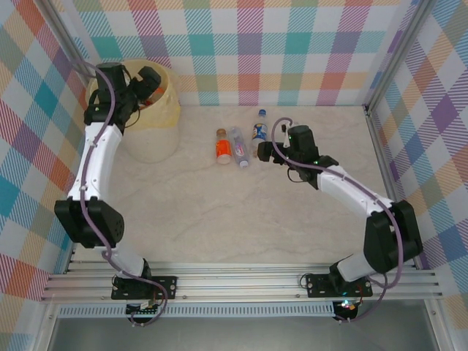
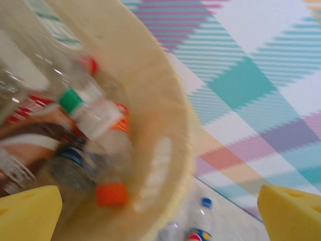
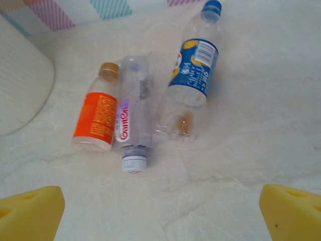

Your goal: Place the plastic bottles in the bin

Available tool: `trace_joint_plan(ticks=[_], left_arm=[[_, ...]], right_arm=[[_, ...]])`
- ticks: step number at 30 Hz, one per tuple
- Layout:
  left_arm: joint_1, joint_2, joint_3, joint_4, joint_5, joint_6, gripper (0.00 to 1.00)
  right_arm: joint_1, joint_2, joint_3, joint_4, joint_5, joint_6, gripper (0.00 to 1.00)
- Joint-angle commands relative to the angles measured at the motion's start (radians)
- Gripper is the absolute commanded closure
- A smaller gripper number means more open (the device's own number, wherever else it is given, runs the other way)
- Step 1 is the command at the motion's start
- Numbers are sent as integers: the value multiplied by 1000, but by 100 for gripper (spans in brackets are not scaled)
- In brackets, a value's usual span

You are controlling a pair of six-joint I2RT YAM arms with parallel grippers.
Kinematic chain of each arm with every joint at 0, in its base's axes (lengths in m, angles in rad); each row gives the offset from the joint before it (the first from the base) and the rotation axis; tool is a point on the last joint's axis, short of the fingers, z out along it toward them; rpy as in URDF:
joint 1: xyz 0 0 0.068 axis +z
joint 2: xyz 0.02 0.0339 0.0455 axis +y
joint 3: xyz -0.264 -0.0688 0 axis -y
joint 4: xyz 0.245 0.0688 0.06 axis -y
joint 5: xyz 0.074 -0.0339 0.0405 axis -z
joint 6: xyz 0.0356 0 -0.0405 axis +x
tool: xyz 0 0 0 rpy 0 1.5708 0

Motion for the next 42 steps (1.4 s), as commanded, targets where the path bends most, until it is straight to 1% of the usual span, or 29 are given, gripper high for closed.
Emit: trace_joint_plan(ticks=[1,3,6,8,9,12,13,15,17,18,22,23,24,26,33,38,42], left_arm=[[-53,-113,-94,127,126,18,0],[-82,-154,-154,162,148,18,0],[-114,-194,-201,159,185,16,0],[-128,-218,-244,160,230,2,0],[-134,-230,-266,158,242,-6,0],[-156,-278,-370,180,259,-33,0],[-162,-297,-411,180,256,-48,0],[-167,-325,-478,232,259,-71,0],[-172,-345,-529,236,258,-83,0],[-174,-351,-549,234,260,-85,0],[-178,-369,-580,197,261,-68,0],[-179,-375,-585,198,254,-60,0],[-179,-384,-591,160,243,-57,0],[-181,-402,-606,159,222,-53,0],[-181,-431,-624,138,190,-29,0],[-181,-418,-624,138,203,-29,0],[-181,-409,-621,143,217,-30,0]], right_arm=[[-18,72,92,-113,-36,23,0],[-20,115,121,-117,-44,61,0],[-21,188,170,-116,-46,83,1],[-30,261,236,-151,-43,93,2],[-35,289,265,-160,-57,90,3],[-41,380,359,-185,-148,48,7],[-41,407,389,-204,-144,51,7],[-41,454,432,-215,-104,75,8],[-41,501,469,-218,-50,93,10],[-41,527,496,-225,-43,89,11],[-41,638,622,-307,-22,106,13],[-42,662,646,-319,-12,117,14],[-41,685,668,-331,1,124,14],[-42,724,707,-348,23,133,16],[-42,854,873,-430,3,120,23],[-41,865,868,-418,30,106,31],[-41,812,791,-355,32,84,40]])
